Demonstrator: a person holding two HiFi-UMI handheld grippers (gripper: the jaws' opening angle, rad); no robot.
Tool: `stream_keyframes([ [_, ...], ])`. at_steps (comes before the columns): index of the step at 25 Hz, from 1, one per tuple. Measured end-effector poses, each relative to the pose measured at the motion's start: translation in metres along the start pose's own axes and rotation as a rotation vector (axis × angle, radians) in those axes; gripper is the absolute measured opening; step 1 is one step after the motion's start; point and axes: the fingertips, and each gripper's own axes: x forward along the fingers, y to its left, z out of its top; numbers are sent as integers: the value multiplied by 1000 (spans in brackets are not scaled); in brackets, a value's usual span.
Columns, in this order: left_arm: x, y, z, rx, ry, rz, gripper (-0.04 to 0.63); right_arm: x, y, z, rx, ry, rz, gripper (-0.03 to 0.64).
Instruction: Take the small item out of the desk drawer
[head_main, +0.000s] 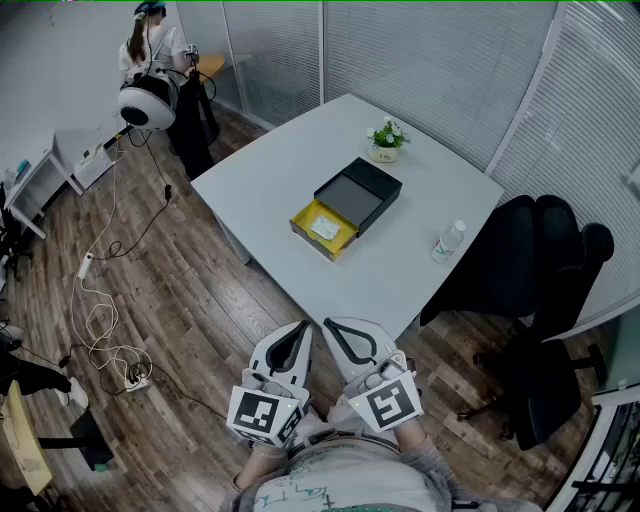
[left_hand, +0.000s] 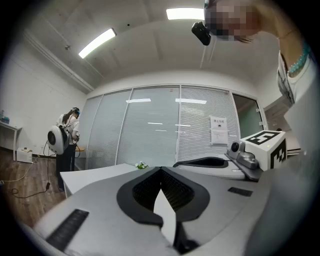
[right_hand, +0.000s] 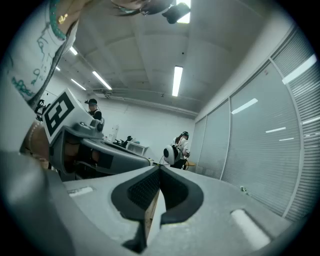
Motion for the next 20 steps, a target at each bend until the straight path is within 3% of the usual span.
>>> stream_keyframes([
  [20, 24, -17, -13, -27, 19, 76, -2, -16, -24, -11, 29, -49, 67, 3],
])
